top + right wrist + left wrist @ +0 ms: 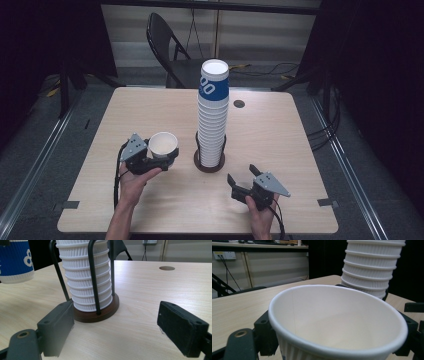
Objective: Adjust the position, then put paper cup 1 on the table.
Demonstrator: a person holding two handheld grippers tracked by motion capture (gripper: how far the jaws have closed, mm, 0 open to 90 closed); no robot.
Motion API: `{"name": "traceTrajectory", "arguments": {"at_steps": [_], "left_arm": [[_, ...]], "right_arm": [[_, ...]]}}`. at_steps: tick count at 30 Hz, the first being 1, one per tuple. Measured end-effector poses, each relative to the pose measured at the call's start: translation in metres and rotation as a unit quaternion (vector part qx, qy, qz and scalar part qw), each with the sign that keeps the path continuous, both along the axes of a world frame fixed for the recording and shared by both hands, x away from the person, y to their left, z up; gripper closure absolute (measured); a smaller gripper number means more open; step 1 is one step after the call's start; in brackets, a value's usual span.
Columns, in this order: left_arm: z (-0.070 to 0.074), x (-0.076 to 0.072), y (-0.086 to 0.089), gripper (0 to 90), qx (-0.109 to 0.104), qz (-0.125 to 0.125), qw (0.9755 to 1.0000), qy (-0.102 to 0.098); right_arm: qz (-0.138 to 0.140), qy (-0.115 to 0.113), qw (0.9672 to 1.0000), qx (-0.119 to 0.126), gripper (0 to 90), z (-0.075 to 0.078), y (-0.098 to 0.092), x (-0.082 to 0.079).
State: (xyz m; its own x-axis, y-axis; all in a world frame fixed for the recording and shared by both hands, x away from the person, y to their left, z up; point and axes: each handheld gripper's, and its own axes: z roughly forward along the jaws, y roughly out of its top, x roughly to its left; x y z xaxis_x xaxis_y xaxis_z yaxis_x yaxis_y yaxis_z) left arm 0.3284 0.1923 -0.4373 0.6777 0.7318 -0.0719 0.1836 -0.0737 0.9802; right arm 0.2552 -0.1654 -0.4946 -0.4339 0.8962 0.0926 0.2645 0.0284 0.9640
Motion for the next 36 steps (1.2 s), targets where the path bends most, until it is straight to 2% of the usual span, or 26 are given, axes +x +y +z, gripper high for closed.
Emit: {"name": "traceTrajectory", "arguments": {"at_steps": [2,3,6,7,11,12,14,16,18,19,20,22,24,29,31,33,36], "left_arm": [[0.001,0.002,0.001,17.1,0.001,0.002,1.0,0.0],[0.0,0.004,0.0,17.1,-0.006,0.005,1.0,-0.002],[-0.001,0.011,0.0,17.1,-0.006,0.008,0.9999,0.008],[-0.001,0.015,-0.001,17.1,-0.006,0.01,0.9999,0.005],[-0.006,0.028,-0.003,17.1,-0.013,0.013,0.9997,0.018],[-0.007,0.031,-0.003,17.1,-0.012,0.015,0.9997,0.016],[-0.009,0.037,-0.005,17.1,-0.005,0.016,0.9995,0.025],[-0.01,0.042,-0.007,16.9,-0.002,0.009,0.9995,0.029],[-0.011,0.046,-0.01,16.7,0.021,0.012,0.9994,0.027],[-0.011,0.048,-0.01,16.7,0.025,0.015,0.9994,0.02],[-0.013,0.05,-0.01,16.7,0.02,0.014,0.9995,0.018],[-0.015,0.053,-0.01,16.6,0.002,0.015,0.9996,0.023],[-0.019,0.057,-0.009,16.6,-0.003,0.019,0.9995,0.027],[-0.025,0.059,-0.012,16.3,0.015,0.015,0.9988,0.044],[-0.027,0.059,-0.013,16.3,0.018,0.015,0.9989,0.039],[-0.029,0.061,-0.014,16.2,0.017,0.015,0.9988,0.043],[-0.032,0.065,-0.014,16.1,0.016,0.012,0.999,0.041]], "right_arm": [[-0.003,-0.001,1.0,0.001,13.5,0.0,0.0,0.0],[-0.007,-0.003,1.0,0.001,13.5,0.0,0.0,-0.001],[-0.012,-0.003,0.9999,0.002,13.5,0.0,0.0,0.0],[-0.013,-0.003,0.9999,0.001,13.5,0.0,0.0,-0.001],[-0.019,-0.004,0.9998,0.005,13.5,0.0,0.0,-0.001],[-0.021,-0.005,0.9998,0.002,13.5,0.0,0.0,-0.001],[-0.019,-0.004,0.9998,0.0,13.5,0.0,0.001,-0.001],[-0.018,-0.004,0.9998,-0.001,13.5,0.0,0.001,-0.001],[-0.017,-0.005,0.9998,0.001,13.6,0.0,0.0,-0.001],[-0.018,-0.006,0.9998,0.002,13.5,0.0,0.0,-0.002],[-0.019,-0.007,0.9998,0.003,13.5,0.0,0.0,-0.002],[-0.019,-0.006,0.9998,0.003,13.6,0.0,0.0,-0.002],[-0.016,-0.006,0.9998,-0.001,13.6,0.0,0.001,-0.002],[-0.013,-0.017,0.9997,-0.006,13.7,0.0,0.002,-0.004],[-0.02,-0.024,0.9994,-0.013,13.7,-0.001,0.003,-0.005],[-0.021,-0.029,0.9993,-0.014,13.8,-0.001,0.003,-0.006],[-0.017,-0.035,0.9992,-0.007,13.8,-0.001,0.002,-0.007]]}}
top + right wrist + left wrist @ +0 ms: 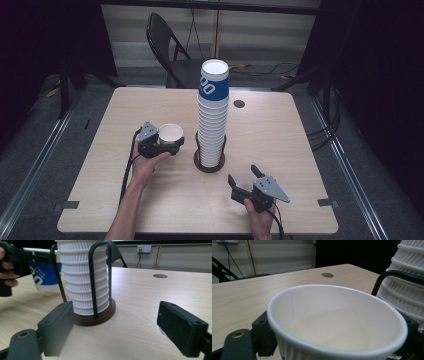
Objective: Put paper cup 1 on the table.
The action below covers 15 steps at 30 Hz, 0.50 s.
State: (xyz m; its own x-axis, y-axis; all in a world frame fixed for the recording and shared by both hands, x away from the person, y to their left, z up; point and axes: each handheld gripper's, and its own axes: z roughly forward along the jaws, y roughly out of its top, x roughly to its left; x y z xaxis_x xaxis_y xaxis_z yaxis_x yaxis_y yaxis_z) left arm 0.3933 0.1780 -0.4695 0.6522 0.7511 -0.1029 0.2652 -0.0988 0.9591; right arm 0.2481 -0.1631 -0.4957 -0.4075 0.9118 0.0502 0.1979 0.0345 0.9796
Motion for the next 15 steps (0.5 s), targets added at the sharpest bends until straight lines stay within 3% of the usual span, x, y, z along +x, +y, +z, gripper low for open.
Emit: {"name": "traceTrajectory", "arguments": {"at_steps": [3,6,11,15], "left_arm": [[-0.004,0.004,0.001,16.0,-0.015,0.005,0.9999,0.002],[-0.008,0.007,0.0,16.0,-0.016,0.002,0.9999,-0.001],[-0.015,0.011,-0.001,16.0,0.001,0.0,1.0,0.009],[-0.018,0.012,0.001,15.8,0.0,0.004,0.9998,0.021]], "right_arm": [[0.0,-0.006,1.0,0.006,13.8,0.0,-0.001,-0.001],[0.002,-0.006,1.0,0.006,13.7,0.0,-0.001,-0.002],[0.004,-0.006,1.0,0.004,13.8,0.0,-0.001,-0.002],[0.006,-0.005,1.0,0.004,13.8,0.0,-0.001,-0.002]]}}
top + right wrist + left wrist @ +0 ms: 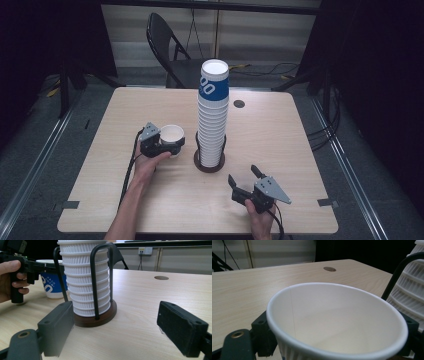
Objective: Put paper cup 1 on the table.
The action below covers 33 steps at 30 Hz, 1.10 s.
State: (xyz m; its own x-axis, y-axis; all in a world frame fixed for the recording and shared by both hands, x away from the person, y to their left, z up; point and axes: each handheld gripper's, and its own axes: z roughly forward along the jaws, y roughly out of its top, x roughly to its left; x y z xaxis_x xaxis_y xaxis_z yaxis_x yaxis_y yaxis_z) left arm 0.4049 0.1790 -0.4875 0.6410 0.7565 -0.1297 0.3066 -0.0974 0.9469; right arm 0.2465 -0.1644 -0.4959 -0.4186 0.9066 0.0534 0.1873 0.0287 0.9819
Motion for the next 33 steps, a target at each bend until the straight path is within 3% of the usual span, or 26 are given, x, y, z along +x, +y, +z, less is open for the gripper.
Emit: {"name": "traceTrajectory", "arguments": {"at_steps": [3,11,19,33], "left_arm": [[0.001,0.0,0.001,15.7,0.011,0.002,0.9999,0.005],[-0.003,-0.002,0.001,15.7,0.039,0.008,0.9978,0.053],[-0.005,-0.005,0.001,16.1,0.074,0.012,0.9951,0.066],[-0.006,-0.022,0.011,15.7,0.056,0.018,0.9969,0.052]], "right_arm": [[0.0,0.0,1.0,-0.001,13.8,0.0,0.0,0.0],[0.001,0.0,1.0,-0.001,13.8,0.0,0.0,0.0],[0.004,0.002,1.0,-0.001,14.4,0.0,0.0,0.001],[0.004,0.002,1.0,-0.002,14.7,0.0,0.001,0.001]]}}
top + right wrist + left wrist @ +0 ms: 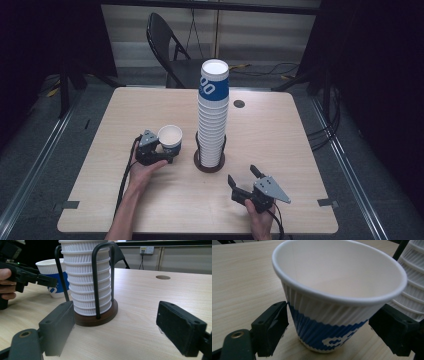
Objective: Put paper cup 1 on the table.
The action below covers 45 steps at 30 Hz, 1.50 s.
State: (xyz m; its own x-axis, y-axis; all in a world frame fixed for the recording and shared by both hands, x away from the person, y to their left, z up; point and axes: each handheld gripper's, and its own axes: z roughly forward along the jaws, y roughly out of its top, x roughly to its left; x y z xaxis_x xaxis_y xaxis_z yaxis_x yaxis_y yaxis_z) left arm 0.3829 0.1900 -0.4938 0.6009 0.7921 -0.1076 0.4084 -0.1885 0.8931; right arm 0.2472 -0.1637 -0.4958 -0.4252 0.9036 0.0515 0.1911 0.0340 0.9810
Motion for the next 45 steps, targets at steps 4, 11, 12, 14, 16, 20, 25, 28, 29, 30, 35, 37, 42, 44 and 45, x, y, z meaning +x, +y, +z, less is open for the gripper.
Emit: {"name": "traceTrajectory", "arguments": {"at_steps": [4,11,12,14,16,20,25,28,29,30,35,37,42,44,45], "left_arm": [[0.002,-0.005,0.004,15.7,-0.005,0.007,1.0,-0.004],[0.009,-0.016,0.011,15.7,-0.016,0.008,0.9997,-0.017],[0.011,-0.017,0.011,15.7,-0.02,0.009,0.9996,-0.017],[0.014,-0.019,0.013,16.4,-0.029,0.018,0.9993,-0.014],[0.018,-0.02,0.014,16.5,-0.042,0.019,0.9989,-0.006],[0.028,-0.027,0.014,16.5,-0.045,0.011,0.9987,-0.021],[0.038,-0.033,0.012,18.3,-0.054,-0.011,0.998,-0.032],[0.044,-0.036,0.01,18.1,-0.06,-0.017,0.9974,-0.036],[0.046,-0.036,0.009,18.1,-0.064,-0.021,0.9971,-0.035],[0.048,-0.037,0.009,17.6,-0.062,-0.023,0.9972,-0.035],[0.057,-0.043,0.005,15.9,-0.066,-0.044,0.9956,-0.051],[0.061,-0.045,0.003,15.9,-0.068,-0.053,0.9947,-0.056],[0.072,-0.048,0.0,16.2,-0.074,-0.055,0.9935,-0.067],[0.077,-0.048,0.0,17.5,-0.082,-0.064,0.9922,-0.068],[0.08,-0.048,-0.001,20.1,-0.08,-0.071,0.9917,-0.073]], "right_arm": [[0.0,0.0,1.0,0.0,14.7,0.0,0.0,0.0],[0.0,0.0,1.0,0.001,14.7,0.0,0.0,0.0],[0.001,0.0,1.0,0.0,14.7,0.0,0.0,0.0],[0.001,0.0,1.0,0.0,14.7,0.0,0.0,0.0],[0.001,-0.001,1.0,0.0,14.7,0.0,0.0,0.0],[0.001,0.0,1.0,0.0,14.8,0.0,0.0,0.0],[0.001,0.0,1.0,0.0,14.9,0.0,0.0,0.0],[0.001,0.0,1.0,0.0,14.9,0.0,0.0,0.0],[0.001,0.0,1.0,0.0,14.9,0.0,0.0,0.0],[0.0,-0.001,1.0,0.0,14.9,0.0,0.0,0.0],[0.001,-0.001,1.0,0.001,14.9,0.0,0.0,0.0],[0.001,-0.001,1.0,0.001,14.9,0.0,0.0,0.0],[0.0,-0.001,1.0,0.001,14.9,0.0,0.0,0.0],[0.001,-0.001,1.0,0.0,15.0,0.0,0.0,0.0],[0.0,-0.001,1.0,0.001,15.0,0.0,0.0,0.0]]}}
